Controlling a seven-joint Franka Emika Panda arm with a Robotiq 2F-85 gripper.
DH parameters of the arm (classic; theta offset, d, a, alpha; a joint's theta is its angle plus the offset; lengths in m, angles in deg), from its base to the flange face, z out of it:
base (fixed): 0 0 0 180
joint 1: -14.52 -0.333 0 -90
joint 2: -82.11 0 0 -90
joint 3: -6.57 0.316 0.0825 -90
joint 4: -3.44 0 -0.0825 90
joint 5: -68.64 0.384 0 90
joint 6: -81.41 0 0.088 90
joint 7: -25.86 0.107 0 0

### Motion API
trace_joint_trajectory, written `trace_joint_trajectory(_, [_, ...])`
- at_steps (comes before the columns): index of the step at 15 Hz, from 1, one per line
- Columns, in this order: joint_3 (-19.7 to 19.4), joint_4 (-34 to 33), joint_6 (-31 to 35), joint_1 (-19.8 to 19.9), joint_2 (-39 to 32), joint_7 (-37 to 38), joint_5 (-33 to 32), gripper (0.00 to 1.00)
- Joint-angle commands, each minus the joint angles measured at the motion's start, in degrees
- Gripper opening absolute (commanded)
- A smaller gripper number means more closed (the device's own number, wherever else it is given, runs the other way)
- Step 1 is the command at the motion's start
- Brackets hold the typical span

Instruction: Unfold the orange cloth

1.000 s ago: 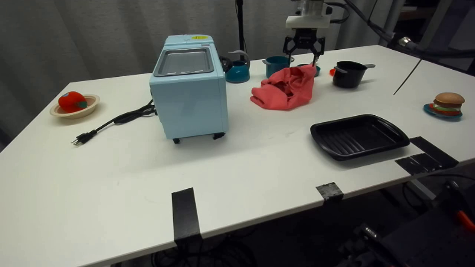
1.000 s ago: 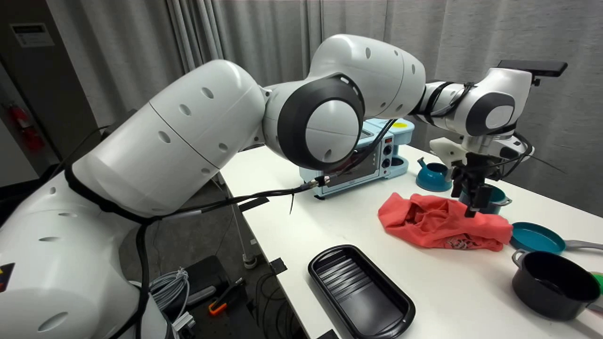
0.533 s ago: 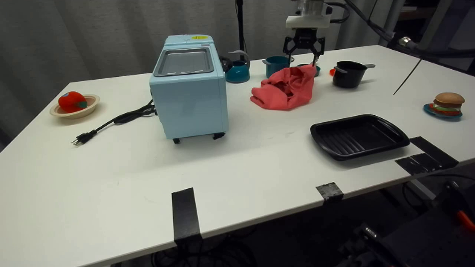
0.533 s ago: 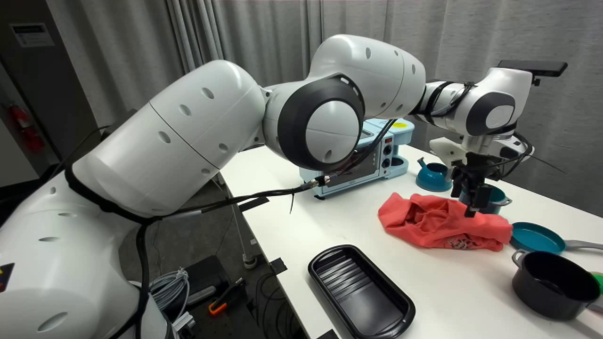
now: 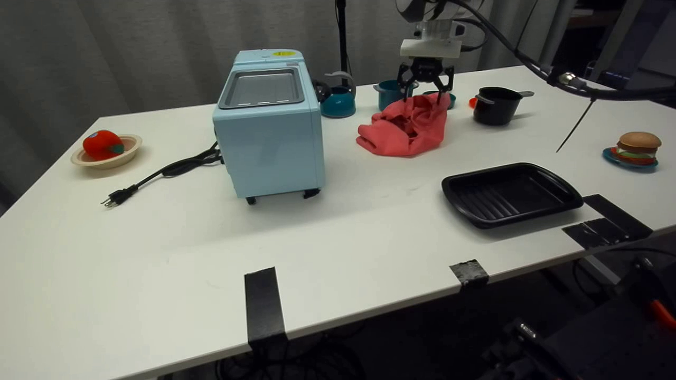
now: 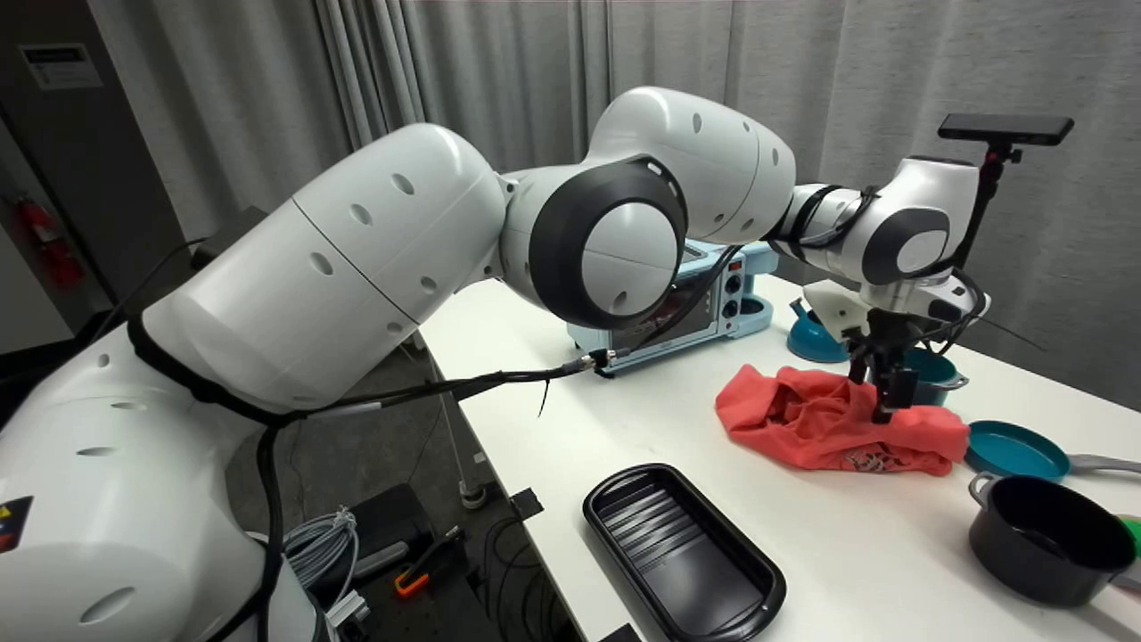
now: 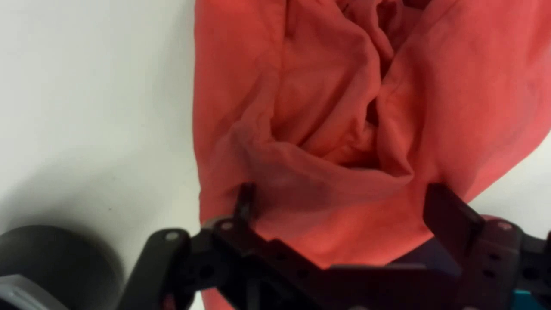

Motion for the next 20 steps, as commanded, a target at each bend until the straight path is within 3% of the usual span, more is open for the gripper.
trace_joint_trajectory(1, [0.49,2.57,3.22,-0.17,0.05,-0.54,0.46,0.7])
trace_joint_trajectory(10, [1.04,6.04,4.38,-0.6,2.99,-2.02,0.48,0.01])
trace_joint_trajectory(20, [5.91,3.9,7.01,1.98,15.98,-9.84,5.11,0.02])
